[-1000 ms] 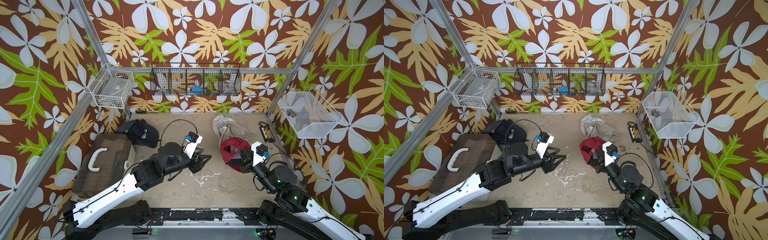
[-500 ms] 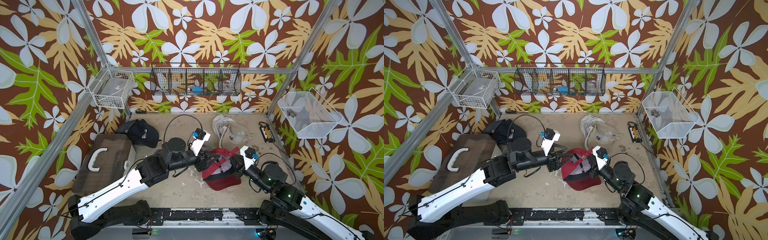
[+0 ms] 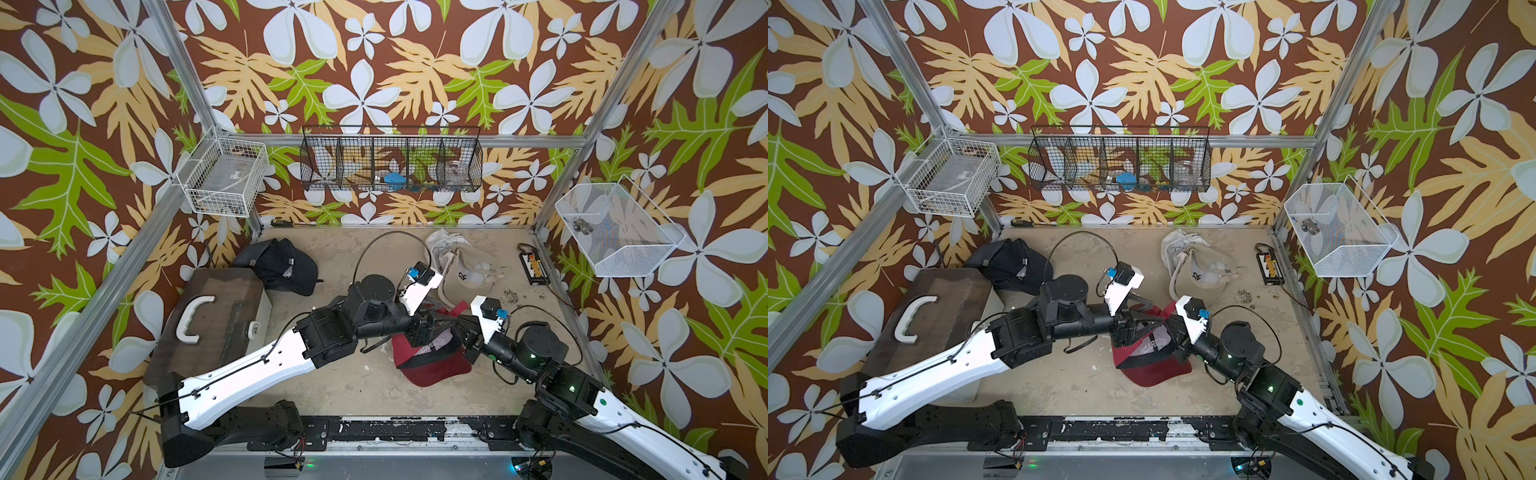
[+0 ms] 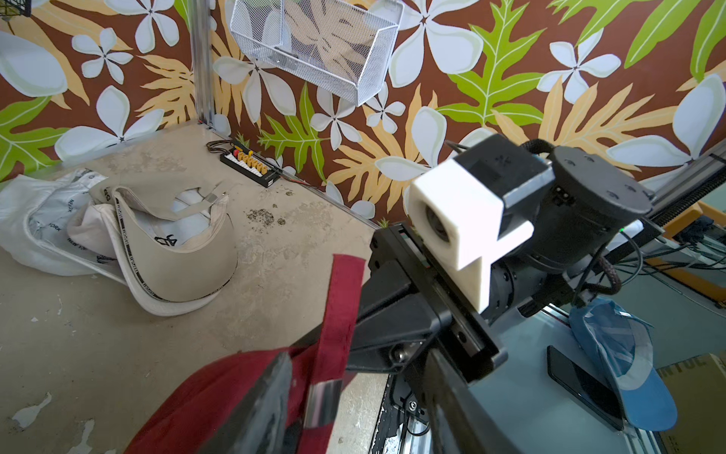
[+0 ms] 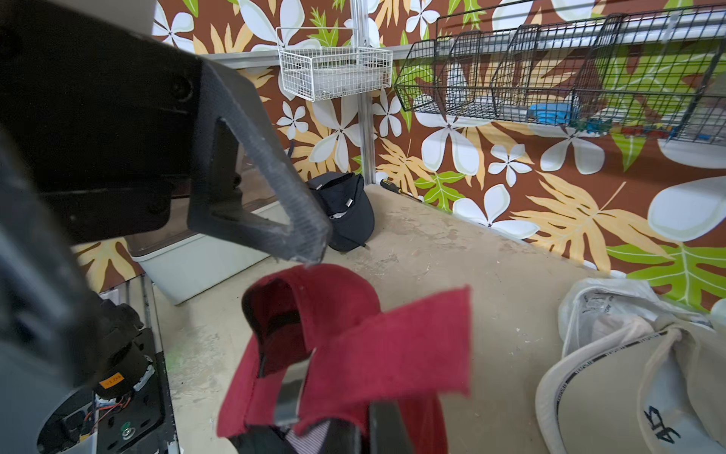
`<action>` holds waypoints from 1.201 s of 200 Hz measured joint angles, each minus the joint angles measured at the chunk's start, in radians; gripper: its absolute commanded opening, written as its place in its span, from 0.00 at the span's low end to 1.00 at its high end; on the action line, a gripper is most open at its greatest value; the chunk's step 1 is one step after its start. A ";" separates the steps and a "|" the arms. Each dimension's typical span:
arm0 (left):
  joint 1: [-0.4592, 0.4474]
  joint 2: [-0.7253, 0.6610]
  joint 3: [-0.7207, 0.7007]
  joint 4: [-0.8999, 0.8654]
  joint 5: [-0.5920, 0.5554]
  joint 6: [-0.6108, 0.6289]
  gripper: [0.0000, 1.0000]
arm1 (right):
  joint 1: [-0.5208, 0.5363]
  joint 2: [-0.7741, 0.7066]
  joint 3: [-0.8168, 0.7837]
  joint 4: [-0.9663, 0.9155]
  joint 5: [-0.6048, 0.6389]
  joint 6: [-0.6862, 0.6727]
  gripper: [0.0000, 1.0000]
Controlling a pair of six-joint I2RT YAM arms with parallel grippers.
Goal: Open the adjustable buckle of the baseball cap
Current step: Open the adjustable buckle on the baseball cap.
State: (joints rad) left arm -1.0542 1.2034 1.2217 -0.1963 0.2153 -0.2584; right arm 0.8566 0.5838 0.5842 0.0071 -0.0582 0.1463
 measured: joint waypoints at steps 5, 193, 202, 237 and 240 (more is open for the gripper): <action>-0.001 0.003 0.002 0.001 0.000 0.001 0.56 | 0.000 -0.001 -0.001 0.000 -0.005 0.000 0.00; -0.039 0.100 0.039 0.036 0.007 0.006 0.15 | 0.001 -0.025 -0.003 0.004 -0.072 0.010 0.00; -0.039 0.100 0.038 0.037 0.006 0.006 0.10 | 0.001 -0.027 -0.003 0.004 -0.072 0.010 0.00; -0.040 0.086 0.023 0.038 0.002 0.006 0.02 | 0.001 -0.037 -0.010 0.007 -0.065 0.014 0.00; -0.040 0.085 0.022 0.038 0.002 0.006 0.01 | 0.001 -0.038 -0.010 0.007 -0.064 0.015 0.00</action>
State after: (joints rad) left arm -1.0943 1.2881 1.2434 -0.1581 0.2169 -0.2523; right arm 0.8577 0.5457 0.5739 0.0143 -0.1223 0.1616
